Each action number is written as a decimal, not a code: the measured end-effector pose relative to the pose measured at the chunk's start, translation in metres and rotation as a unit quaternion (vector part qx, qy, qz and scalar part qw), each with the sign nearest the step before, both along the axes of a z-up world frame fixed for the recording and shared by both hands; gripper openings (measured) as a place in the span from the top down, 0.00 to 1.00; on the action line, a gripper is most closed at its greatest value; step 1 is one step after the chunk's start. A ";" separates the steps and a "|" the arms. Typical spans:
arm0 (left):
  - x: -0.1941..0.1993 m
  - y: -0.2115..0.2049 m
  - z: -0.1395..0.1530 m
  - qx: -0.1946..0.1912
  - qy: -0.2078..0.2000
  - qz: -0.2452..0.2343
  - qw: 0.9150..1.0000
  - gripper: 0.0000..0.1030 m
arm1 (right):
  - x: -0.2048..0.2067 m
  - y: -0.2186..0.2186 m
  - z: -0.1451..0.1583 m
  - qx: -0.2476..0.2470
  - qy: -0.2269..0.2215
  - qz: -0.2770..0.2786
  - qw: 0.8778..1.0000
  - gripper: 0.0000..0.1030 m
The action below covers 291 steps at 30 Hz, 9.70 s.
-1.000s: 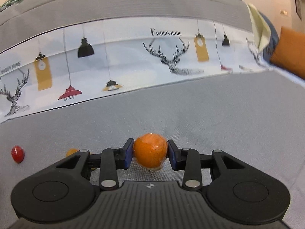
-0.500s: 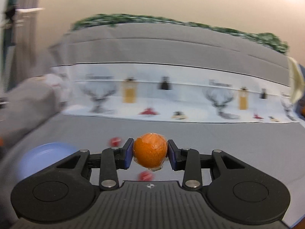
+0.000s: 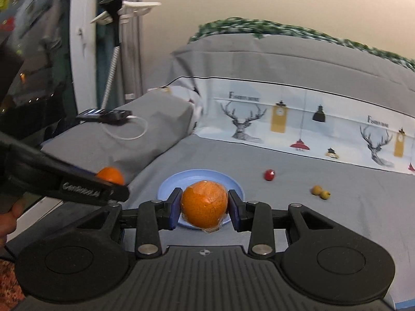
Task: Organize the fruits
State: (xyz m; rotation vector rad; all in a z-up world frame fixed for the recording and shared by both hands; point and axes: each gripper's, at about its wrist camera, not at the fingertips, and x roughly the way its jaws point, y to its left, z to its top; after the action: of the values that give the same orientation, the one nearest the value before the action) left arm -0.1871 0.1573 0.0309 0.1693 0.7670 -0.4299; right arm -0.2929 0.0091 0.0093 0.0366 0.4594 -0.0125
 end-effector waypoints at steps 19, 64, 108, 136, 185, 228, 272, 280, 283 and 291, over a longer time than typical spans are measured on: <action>0.000 0.000 0.003 -0.017 0.002 0.000 1.000 0.61 | 0.000 0.001 -0.001 -0.015 0.004 -0.002 1.000 0.62; 0.119 -0.065 -0.044 0.039 0.076 0.020 0.996 0.61 | 0.192 -0.201 -0.179 0.027 0.149 -0.192 0.970 0.45; 0.040 -0.011 -0.002 -0.006 0.035 0.013 0.999 0.61 | 0.045 0.003 -0.018 0.013 0.037 0.033 0.999 0.70; 0.127 -0.045 -0.043 0.017 0.068 -0.003 0.998 0.61 | 0.130 -0.020 -0.062 0.007 0.081 0.010 0.997 0.70; 0.033 -0.008 -0.010 0.002 -0.011 0.051 0.999 0.00 | 0.042 -0.008 -0.023 0.008 0.057 -0.021 0.998 0.01; 0.003 -0.009 0.006 0.008 -0.028 0.033 0.999 0.00 | 0.010 0.000 -0.010 -0.003 0.036 -0.020 0.999 0.01; 0.097 -0.126 -0.036 0.085 0.042 -0.009 0.995 0.00 | 0.077 -0.148 -0.100 0.065 0.087 -0.229 0.967 0.01; 0.119 -0.160 -0.050 0.090 0.056 -0.012 0.994 0.00 | 0.112 -0.192 -0.138 0.070 0.107 -0.270 0.954 0.01; 0.125 -0.169 -0.054 0.092 0.058 -0.011 0.994 0.00 | 0.123 -0.202 -0.147 0.065 0.110 -0.275 0.953 0.01; 0.136 -0.185 -0.064 0.097 0.060 -0.017 0.993 0.00 | 0.141 -0.219 -0.168 0.059 0.111 -0.285 0.950 0.01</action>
State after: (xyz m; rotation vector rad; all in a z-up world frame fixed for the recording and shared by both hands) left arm -0.0508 -0.0276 -0.0332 0.3414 0.9250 -0.4008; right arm -0.1521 -0.2102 -0.1583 0.2868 0.6615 -0.5629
